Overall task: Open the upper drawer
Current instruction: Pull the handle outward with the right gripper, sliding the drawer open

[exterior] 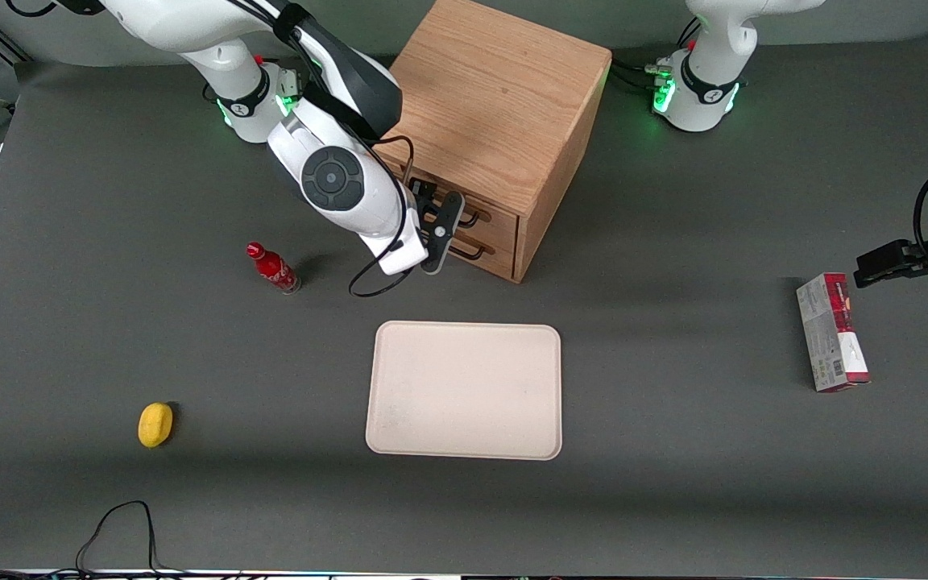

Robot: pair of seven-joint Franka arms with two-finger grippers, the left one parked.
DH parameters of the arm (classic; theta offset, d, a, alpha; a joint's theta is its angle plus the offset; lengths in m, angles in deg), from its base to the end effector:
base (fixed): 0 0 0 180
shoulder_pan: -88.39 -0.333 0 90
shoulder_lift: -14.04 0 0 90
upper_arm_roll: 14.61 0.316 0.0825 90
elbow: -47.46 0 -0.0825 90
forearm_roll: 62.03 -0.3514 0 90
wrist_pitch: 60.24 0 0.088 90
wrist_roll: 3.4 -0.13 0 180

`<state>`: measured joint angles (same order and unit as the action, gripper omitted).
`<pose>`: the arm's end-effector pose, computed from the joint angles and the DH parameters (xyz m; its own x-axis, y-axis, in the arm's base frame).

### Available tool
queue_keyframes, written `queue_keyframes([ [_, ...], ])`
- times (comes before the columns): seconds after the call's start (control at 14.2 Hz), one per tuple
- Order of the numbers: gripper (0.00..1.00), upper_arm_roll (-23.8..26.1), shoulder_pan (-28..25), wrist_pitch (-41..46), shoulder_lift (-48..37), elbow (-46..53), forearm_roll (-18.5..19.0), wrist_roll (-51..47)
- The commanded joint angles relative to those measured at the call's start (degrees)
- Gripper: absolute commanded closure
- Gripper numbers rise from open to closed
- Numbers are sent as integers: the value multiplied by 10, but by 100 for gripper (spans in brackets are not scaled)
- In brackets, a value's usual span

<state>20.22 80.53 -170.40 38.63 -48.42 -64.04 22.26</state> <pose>0.4732 0.3896 0.3777 0.4121 0.9110 0.0171 0.8742 -0.3900 -0.2891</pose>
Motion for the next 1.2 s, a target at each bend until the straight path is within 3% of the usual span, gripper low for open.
queue_keyframes([
  [0.0, 0, -17, 1, -9, 10, 26, 25, 27],
  [0.28, 0, -59, 2, -8, 31, 84, 53, 54],
  [0.77, 0, -132, 2, -5, 70, 155, 65, 105],
  [1.13, 0, -153, 1, -2, 61, 168, 66, 96],
])
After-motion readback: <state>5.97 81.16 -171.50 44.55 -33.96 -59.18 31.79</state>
